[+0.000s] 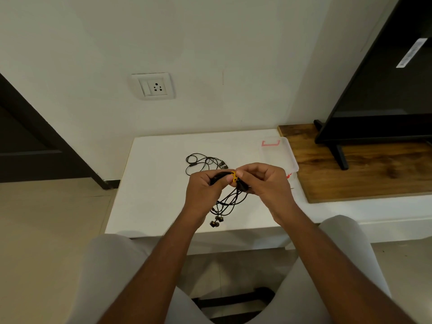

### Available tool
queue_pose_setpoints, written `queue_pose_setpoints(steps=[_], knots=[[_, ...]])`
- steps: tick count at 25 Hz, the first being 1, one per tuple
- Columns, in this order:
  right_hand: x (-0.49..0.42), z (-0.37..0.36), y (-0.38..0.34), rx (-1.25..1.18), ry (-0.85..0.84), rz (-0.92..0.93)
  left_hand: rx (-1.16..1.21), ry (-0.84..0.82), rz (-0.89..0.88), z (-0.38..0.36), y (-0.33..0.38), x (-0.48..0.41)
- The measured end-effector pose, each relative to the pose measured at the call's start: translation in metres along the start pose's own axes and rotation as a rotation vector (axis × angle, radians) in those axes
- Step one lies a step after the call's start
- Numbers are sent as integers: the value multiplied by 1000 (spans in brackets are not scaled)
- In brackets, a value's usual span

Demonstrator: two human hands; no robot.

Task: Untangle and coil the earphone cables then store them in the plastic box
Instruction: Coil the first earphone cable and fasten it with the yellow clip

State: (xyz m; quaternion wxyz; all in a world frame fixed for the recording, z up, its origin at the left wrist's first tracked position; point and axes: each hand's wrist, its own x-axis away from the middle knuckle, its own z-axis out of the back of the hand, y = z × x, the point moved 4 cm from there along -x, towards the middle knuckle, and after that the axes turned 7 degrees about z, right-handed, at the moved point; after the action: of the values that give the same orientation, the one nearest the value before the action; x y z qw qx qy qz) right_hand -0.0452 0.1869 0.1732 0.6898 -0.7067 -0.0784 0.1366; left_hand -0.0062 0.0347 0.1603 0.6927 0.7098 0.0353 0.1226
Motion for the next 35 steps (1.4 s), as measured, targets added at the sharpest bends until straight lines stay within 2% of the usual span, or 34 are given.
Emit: queue_pose_setpoints(steps=[3, 5, 8, 12, 23, 28, 35], knots=[[0, -4, -5, 176, -65, 101, 9, 28, 62, 3, -6, -4], [-1, -4, -5, 220, -25, 142, 10, 8, 67, 4, -6, -5], [-4, 0, 1, 143, 57, 73, 52, -33, 68, 3, -7, -4], [-4, 2, 7, 34, 67, -52, 129, -27, 73, 2, -7, -4], [-3, 0, 1, 20, 7, -10, 184, 51, 7, -1, -3, -2], [-2, 1, -5, 233, 104, 132, 210, 68, 46, -2, -4, -1], [2, -6, -11, 322, 63, 248, 299, 109, 41, -3, -1, 1]])
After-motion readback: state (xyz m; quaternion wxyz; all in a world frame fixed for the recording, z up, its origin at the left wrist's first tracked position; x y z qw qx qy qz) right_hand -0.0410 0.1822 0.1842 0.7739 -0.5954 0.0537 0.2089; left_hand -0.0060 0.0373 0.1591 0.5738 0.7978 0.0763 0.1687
